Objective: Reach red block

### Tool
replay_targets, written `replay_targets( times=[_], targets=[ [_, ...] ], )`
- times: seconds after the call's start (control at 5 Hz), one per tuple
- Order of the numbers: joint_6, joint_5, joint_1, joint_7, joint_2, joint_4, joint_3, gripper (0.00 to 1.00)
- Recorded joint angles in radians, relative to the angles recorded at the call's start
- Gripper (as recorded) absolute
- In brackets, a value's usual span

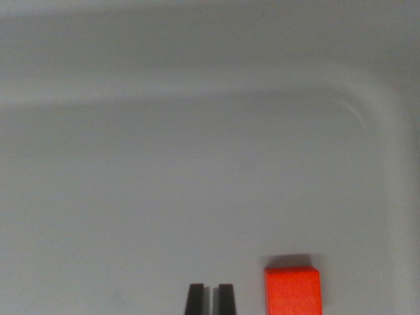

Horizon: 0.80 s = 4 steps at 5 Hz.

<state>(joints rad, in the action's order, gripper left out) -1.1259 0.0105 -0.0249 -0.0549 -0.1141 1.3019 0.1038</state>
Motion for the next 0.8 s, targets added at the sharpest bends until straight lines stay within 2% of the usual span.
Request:
replay_targets(
  times=[0.2,0.4,0.6,0.8],
  targets=[
    [0.048,-0.002,-0.0055,-0.007,-0.018,-0.036,0.009,0.0],
    [0.048,-0.002,-0.0055,-0.007,-0.018,-0.036,0.009,0.0],
    [0.095,-0.004,-0.0107,-0.014,-0.035,-0.071,0.017,0.0],
    [0.095,-0.004,-0.0107,-0.014,-0.035,-0.071,0.017,0.0]
  ],
)
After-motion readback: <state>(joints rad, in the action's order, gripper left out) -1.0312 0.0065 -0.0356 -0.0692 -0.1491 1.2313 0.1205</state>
